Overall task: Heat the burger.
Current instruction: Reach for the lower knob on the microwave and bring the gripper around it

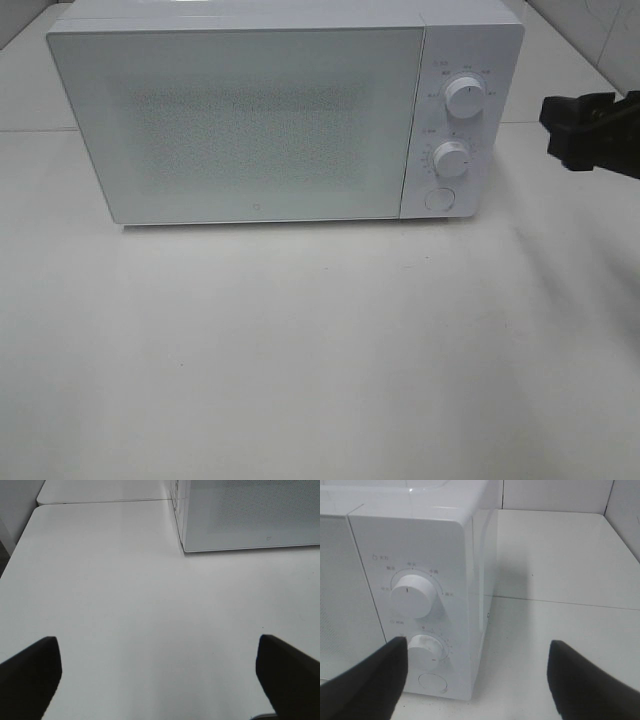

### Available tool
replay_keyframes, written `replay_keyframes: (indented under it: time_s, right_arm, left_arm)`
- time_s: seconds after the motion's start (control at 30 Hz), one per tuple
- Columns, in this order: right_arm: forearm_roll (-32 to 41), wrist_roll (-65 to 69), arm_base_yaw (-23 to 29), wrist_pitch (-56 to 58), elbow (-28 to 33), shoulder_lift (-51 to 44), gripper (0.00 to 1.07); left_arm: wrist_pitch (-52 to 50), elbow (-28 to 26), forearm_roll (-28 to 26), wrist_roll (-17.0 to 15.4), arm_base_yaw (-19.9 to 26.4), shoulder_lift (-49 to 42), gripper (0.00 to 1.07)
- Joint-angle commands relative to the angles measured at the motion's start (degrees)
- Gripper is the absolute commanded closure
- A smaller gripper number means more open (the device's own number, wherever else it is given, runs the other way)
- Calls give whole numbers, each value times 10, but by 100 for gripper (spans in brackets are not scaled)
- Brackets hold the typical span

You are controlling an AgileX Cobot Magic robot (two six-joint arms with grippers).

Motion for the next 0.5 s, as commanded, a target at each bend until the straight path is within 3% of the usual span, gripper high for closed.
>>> replay_keyframes:
  time_s: [0.03,0.33,0.5]
  right_arm:
    - [76,-79,33,-48,1,25,34]
    - [242,-208,122,-163,1,89,33]
    - [371,-271,213,-270,-1,147,30]
  left_arm:
    - [-9,0,-4,1,1,-2,9]
    - [-9,0,-4,1,1,-2,9]
    - [-9,0,-4,1,1,-2,9]
